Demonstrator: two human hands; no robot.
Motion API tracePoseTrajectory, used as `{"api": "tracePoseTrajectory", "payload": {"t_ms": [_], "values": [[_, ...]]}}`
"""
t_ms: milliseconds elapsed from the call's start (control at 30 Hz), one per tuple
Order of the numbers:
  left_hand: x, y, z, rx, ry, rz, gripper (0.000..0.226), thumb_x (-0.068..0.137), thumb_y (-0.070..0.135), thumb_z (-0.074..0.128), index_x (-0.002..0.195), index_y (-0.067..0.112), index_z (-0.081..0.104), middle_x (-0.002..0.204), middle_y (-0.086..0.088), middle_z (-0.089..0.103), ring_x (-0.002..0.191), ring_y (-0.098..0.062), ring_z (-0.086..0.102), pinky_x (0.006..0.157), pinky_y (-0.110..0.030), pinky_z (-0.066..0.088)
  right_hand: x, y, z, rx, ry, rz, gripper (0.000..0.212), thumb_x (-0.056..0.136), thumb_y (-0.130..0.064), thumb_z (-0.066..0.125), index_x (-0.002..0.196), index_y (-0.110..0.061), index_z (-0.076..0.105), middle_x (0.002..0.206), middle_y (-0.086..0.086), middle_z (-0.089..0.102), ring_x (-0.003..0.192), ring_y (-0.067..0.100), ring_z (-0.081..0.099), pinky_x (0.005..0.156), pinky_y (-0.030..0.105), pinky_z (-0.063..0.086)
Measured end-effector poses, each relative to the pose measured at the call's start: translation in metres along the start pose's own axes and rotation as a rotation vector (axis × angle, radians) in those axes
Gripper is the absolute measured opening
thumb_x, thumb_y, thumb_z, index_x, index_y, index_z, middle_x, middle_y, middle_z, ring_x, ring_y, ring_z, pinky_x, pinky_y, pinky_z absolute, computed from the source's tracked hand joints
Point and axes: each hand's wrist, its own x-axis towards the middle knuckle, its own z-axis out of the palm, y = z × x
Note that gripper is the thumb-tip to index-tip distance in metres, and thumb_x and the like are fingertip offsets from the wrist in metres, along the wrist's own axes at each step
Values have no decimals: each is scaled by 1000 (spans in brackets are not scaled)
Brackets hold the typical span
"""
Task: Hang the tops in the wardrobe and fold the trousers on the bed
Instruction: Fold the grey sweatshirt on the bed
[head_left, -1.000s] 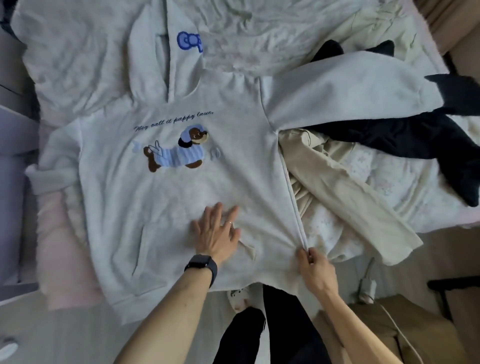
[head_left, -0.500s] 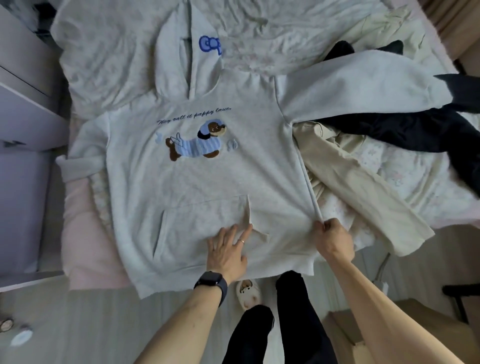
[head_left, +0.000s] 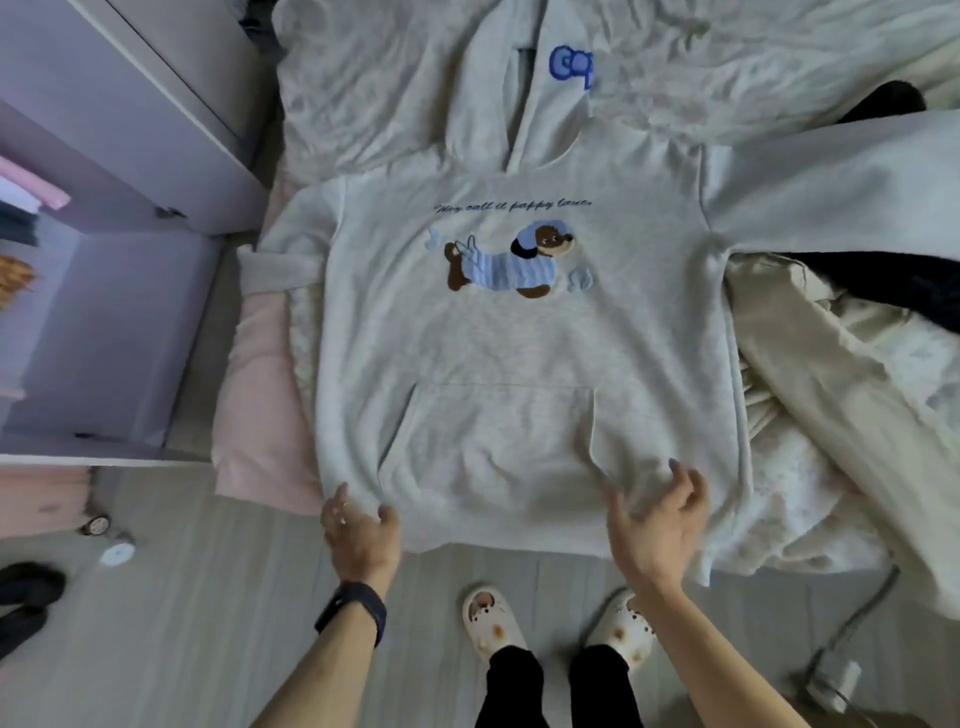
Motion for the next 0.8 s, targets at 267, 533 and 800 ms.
{"api": "tracePoseTrajectory", "payload": {"t_ms": [267,533,800], "values": [[59,-40,-23,-77,-164,-178,37,98,25,57,129,6,56,118,-8,63,97,-30,55,85,-36,45,12,38,5,371,233,666,75,86,-31,67,147,-11,29,151,17,27,119,33,46,97,40,42],[42,-76,-61,-26,-56,-136,27,98,30,61,98,4,65,96,-18,69,88,-38,64,76,-41,51,-34,56,-27,181,203,674,38,98,-39,50,115,-7,62,109,18,64,107,41,60,90,46,48],[-8,-6,-44,342,-165,255,71,91,18,60,153,17,27,161,-13,23,144,-35,27,114,-49,31,-44,23,-31,-276,-42,517,62,93,-22,56,147,-9,28,156,17,18,132,45,37,106,53,40]]}}
